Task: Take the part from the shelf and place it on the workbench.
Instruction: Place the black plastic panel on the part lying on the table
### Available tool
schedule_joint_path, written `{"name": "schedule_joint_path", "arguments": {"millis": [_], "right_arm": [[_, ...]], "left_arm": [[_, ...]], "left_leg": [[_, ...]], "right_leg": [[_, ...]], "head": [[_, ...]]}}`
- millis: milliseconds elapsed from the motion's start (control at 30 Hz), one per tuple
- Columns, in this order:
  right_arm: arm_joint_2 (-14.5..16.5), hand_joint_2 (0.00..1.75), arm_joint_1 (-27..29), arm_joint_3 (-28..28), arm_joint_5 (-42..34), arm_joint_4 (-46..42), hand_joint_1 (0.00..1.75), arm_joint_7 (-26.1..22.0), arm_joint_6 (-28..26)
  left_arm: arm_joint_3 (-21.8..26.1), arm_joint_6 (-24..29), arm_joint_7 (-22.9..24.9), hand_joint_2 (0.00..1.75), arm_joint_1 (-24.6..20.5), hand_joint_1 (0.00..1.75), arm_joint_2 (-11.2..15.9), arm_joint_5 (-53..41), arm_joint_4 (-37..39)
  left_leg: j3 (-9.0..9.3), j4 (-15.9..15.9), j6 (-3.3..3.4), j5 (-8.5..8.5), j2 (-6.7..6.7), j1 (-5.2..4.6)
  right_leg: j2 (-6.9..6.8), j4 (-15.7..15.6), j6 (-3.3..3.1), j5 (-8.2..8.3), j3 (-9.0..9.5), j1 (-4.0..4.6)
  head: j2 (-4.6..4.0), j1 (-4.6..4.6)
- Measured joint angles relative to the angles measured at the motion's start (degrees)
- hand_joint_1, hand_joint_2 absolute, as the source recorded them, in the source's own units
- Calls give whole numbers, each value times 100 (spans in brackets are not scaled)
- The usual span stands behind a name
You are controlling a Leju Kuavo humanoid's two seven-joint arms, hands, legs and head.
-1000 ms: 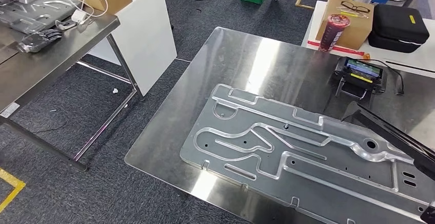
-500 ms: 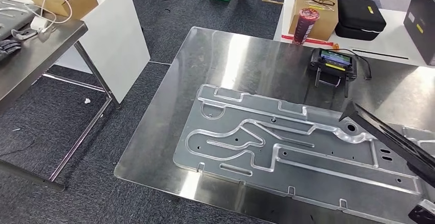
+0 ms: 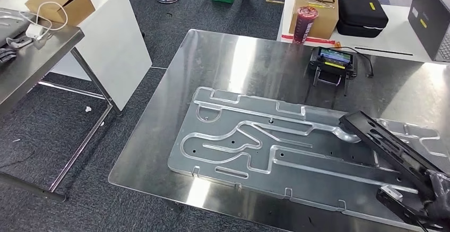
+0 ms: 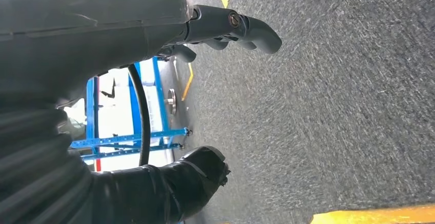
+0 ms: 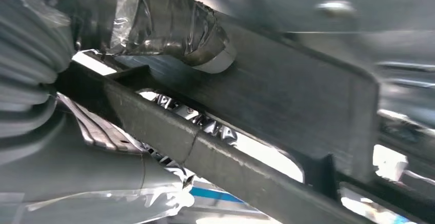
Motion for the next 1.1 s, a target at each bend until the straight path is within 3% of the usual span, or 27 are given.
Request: {"name": "schedule_joint_path", "arguments": {"millis": [100,233,400,667,1100], "right_arm": [[150,175,-1200,1004,87,999,175,112,-84],[209,175,-1743,1689,26,1445,175,229,-155],[255,175,-2045,2015,1,1696,175,246,-148],[611,175,-2516,2640,150,2176,175,267,-157],[671,175,-2793,3078,199,1917,175,347,167]], "left_arm": [[-59,-24,2,175,-52,0,0,-3,0],[-91,-25,-2,175,-32,0,0,-4,0],[-95,-27,-6,175,1,0,0,-2,0],[-155,-57,41,175,-25,0,0,2,0],[-176,-74,68,175,-16,0,0,-2,0]], "left_leg": [[4,4,-39,32,20,5],[-7,9,-57,53,-38,12],[-21,7,-69,42,-31,20],[-11,8,-86,29,24,22],[-10,23,-82,32,30,21]], "right_leg": [[8,16,-33,20,-44,2],[-44,23,-38,22,-43,6],[-39,23,-39,22,-39,14],[12,22,-52,35,-26,15],[23,22,-42,47,-17,15]], "head": [[0,-1],[0,-1],[0,1],[0,1],[0,3]]}}
